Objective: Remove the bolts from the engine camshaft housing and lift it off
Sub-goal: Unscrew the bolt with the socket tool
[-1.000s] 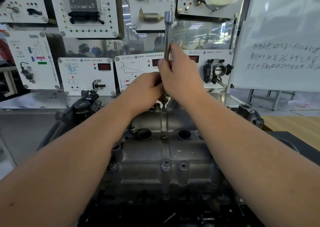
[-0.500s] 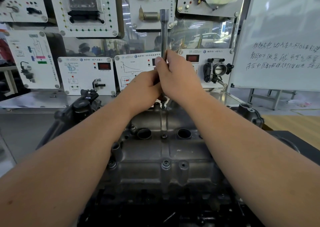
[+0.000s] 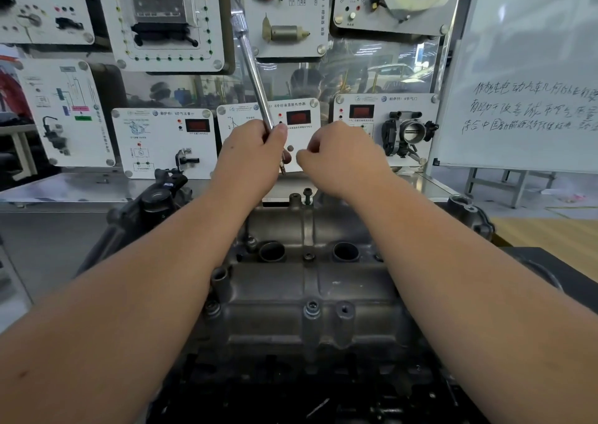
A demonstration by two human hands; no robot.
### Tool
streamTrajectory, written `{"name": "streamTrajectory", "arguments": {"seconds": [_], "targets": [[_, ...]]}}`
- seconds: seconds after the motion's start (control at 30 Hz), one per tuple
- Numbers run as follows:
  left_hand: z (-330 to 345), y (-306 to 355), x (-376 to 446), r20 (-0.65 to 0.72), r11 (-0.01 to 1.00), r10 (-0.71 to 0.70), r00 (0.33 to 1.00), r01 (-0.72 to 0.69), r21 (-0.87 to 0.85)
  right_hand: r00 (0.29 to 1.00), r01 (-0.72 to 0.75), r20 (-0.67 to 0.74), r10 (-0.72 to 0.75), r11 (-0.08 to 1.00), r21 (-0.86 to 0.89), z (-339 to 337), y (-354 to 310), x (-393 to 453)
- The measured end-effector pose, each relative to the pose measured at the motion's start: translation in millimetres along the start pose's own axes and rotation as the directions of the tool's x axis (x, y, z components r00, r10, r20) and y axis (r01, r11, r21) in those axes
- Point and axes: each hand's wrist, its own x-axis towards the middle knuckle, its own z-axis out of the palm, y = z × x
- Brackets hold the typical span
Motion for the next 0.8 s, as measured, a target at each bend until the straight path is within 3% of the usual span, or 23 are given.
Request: {"name": "streamTrajectory", "arguments": {"seconds": [0.13, 0.27, 0.4, 0.5, 0.57, 0.67, 0.8], "targets": [[1, -2, 3, -0.011, 1.0, -0.024, 1.0, 0.024, -0.01, 0.979, 0.106, 0.193, -0.06, 0.966, -0.237, 3, 2, -4], [2, -3, 3, 0.01, 1.0, -0.006, 1.0, 0.006, -0.018, 0.953, 0.213, 0.269, -0.138, 0.939, -0.271, 5, 4, -3], [2, -4, 4, 0.033, 1.0, 0.021, 0.999, -0.021, 0.005, 0.943, 0.231, 0.299, -0.149, 0.938, -0.26, 5, 3, -4], [2, -3, 3, 0.015, 0.998, 0.046, 0.999, -0.046, 0.042, 0.972, 0.182, 0.172, -0.16, 0.976, -0.116, 2, -1, -1], [2, -2, 2, 0.018, 0.998, 0.048, 0.999, -0.049, 0.026, 0.988, 0.14, -0.064, -0.139, 0.99, 0.005, -6, -2, 2], [2, -1, 2, 0.046, 0.999, 0.039, 0.998, -0.039, -0.011, 0.933, 0.126, -0.36, -0.017, 0.951, 0.282, -15, 1, 2], [2, -5, 3, 0.078, 0.999, 0.041, 0.996, -0.04, -0.011, 0.937, 0.142, -0.349, -0.027, 0.94, 0.31, -8, -2, -3]]}}
